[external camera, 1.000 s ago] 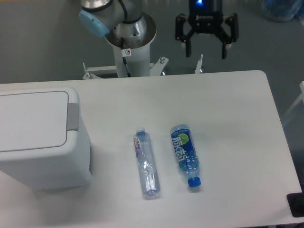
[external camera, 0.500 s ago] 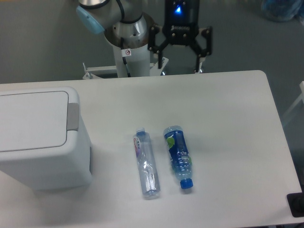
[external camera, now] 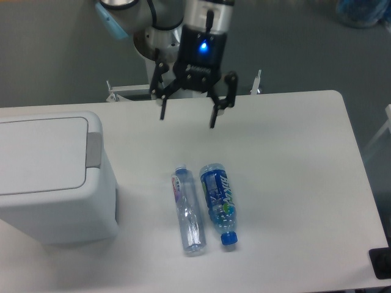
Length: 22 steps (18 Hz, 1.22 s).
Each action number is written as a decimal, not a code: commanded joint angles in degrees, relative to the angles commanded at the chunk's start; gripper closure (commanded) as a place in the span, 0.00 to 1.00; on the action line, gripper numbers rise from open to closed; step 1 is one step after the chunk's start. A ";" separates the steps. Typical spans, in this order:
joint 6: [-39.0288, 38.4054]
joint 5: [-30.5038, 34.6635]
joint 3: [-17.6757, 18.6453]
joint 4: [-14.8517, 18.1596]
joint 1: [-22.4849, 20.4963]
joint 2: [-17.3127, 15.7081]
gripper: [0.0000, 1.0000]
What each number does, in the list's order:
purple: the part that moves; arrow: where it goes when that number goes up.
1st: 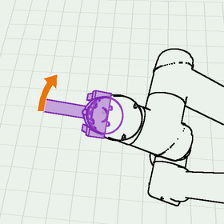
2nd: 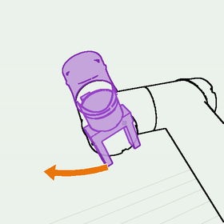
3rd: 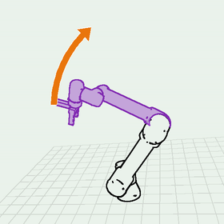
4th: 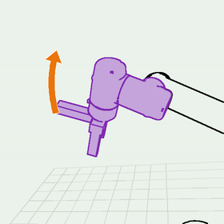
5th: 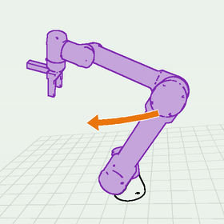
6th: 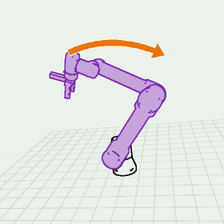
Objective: Open the trash can
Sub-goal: 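Lower the gripper onto the edge of the trash can lid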
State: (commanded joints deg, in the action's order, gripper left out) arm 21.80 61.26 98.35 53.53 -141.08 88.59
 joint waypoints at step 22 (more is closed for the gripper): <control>0.00 0.09 0.35 0.00 7.04 3.17 0.00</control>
State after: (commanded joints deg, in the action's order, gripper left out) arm 21.80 61.35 98.70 53.53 -134.03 91.76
